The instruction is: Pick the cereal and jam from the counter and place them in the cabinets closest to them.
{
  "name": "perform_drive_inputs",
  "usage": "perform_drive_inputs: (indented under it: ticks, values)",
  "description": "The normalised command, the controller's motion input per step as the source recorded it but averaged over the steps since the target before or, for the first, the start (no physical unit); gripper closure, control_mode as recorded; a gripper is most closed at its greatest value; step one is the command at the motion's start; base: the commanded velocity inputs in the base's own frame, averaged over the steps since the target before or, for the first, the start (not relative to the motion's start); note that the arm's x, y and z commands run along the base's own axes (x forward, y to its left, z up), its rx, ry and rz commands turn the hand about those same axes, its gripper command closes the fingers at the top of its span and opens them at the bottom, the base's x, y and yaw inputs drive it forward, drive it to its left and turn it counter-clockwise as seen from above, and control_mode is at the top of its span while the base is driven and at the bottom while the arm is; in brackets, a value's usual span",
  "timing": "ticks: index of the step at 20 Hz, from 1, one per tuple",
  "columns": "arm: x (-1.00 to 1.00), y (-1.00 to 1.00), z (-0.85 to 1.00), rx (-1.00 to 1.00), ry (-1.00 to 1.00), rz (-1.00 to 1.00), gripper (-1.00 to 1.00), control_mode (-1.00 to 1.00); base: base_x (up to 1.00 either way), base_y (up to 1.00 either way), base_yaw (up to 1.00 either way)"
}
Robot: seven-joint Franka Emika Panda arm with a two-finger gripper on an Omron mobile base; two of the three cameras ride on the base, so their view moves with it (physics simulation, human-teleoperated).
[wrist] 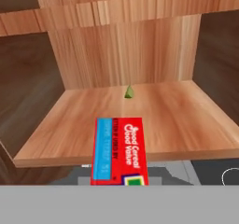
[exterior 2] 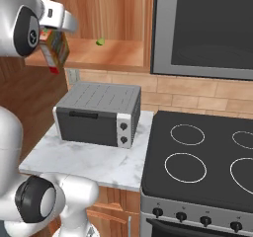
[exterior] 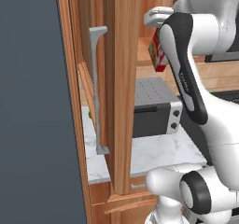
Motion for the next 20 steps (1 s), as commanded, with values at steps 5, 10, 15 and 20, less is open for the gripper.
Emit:
perform_drive_inputs:
  ticks: [5,10,15,20]
  values:
    - [0.21,0.03,0.00,-0.08,0.13,0.00,1.00,-1.00,0.00,0.00,0.00]
    - [0.20,0.02,0.00,-0.05,0.09,0.00,1.00,-1.00,0.00,0.00,0.00]
    - [0.15,0.00,0.03,0.00,0.02,0.00,1.00,-1.00,0.00,0.00,0.00]
    - [-0.06,0.00,0.00,0.00,-0.06,0.00,1.00,-1.00,0.00,0.00,0.00]
